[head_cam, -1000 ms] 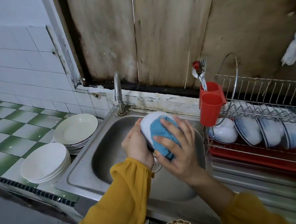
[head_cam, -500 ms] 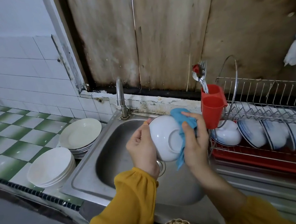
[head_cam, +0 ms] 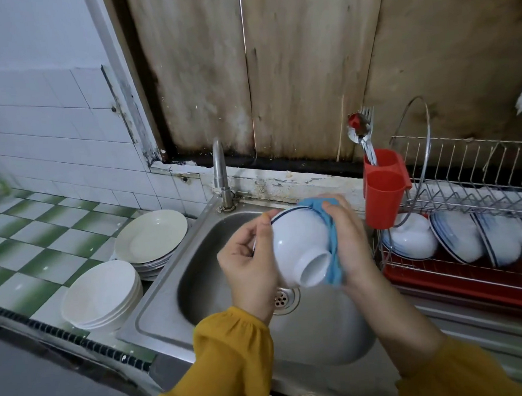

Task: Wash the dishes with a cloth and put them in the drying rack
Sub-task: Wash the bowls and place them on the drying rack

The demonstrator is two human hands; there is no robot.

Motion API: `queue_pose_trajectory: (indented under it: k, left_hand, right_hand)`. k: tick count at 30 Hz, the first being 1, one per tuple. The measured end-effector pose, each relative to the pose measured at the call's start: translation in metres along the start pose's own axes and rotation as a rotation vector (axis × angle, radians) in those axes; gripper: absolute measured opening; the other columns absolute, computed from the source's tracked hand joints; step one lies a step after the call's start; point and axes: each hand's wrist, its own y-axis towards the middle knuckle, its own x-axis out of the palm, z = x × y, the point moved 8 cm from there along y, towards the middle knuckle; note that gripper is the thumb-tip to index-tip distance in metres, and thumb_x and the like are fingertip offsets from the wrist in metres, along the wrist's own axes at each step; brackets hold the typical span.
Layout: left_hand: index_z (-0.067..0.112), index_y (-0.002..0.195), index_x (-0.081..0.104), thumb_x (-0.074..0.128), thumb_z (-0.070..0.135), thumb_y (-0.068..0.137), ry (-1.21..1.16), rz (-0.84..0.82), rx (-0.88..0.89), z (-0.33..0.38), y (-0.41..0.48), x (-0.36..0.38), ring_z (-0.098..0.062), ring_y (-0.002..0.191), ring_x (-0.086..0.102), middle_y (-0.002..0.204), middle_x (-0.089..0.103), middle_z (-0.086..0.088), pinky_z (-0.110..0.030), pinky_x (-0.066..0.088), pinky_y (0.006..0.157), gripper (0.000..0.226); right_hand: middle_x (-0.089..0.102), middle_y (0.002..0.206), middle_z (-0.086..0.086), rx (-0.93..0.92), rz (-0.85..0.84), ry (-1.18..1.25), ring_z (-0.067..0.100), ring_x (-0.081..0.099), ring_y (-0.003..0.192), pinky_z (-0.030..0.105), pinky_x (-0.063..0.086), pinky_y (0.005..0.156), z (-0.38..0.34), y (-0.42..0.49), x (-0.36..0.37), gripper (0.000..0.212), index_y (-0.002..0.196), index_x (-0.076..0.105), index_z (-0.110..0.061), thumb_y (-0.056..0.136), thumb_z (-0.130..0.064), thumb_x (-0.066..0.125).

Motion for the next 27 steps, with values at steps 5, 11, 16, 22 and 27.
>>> queue_pose_trajectory:
  k: [5,11,16,22,27]
  left_hand:
    - [0.031,0.108,0.066,0.09,0.047,0.056,0.472,-0.53,-0.025,-0.017,-0.002,0.017,-0.004,0.094,0.065,0.102,0.07,0.012,-0.022,0.055,0.077,0.059]
    - [0.022,0.119,0.058,0.09,0.051,0.054,0.85,-0.534,0.294,0.004,-0.008,0.031,-0.007,0.089,0.056,0.105,0.063,0.008,-0.026,0.051,0.077,0.079]
    - [0.012,0.123,0.057,0.089,0.036,0.058,0.952,-0.659,0.555,0.003,-0.017,0.045,-0.013,0.098,0.057,0.113,0.063,-0.003,-0.026,0.048,0.085,0.076]
    - [0.024,0.12,0.061,0.076,0.05,0.057,0.676,-0.459,0.494,0.016,-0.014,0.027,-0.002,0.098,0.058,0.109,0.065,0.01,-0.02,0.052,0.078,0.07]
    - [0.033,0.125,0.054,0.082,0.052,0.055,0.736,-0.562,0.296,0.009,-0.011,0.03,0.009,0.096,0.05,0.107,0.054,0.024,-0.005,0.044,0.083,0.078]
  right_hand:
    - [0.058,0.056,-0.011,-0.052,-0.013,-0.319,0.006,0.051,0.062,0.027,0.04,0.061,-0.011,0.006,-0.016,0.032,0.056,0.061,-0.022,0.088,-0.022,0.059]
    - [0.062,0.067,-0.009,-0.369,-0.037,-0.525,0.005,0.056,0.065,0.024,0.044,0.059,-0.05,0.0,-0.004,0.012,0.075,0.061,-0.025,0.082,-0.03,0.053]
    - [0.062,0.069,-0.008,-0.413,-0.006,-0.469,0.005,0.056,0.063,0.025,0.046,0.057,-0.05,-0.003,-0.015,0.015,0.075,0.06,-0.027,0.081,-0.038,0.052]
    - [0.064,0.076,-0.008,-0.465,-0.036,-0.288,0.008,0.058,0.072,0.029,0.049,0.065,-0.054,-0.004,-0.021,0.014,0.081,0.063,-0.028,0.08,-0.036,0.053]
    - [0.063,0.068,-0.008,-0.256,-0.009,-0.192,0.011,0.055,0.07,0.029,0.043,0.066,-0.028,0.001,-0.036,0.022,0.067,0.068,-0.026,0.073,-0.042,0.054]
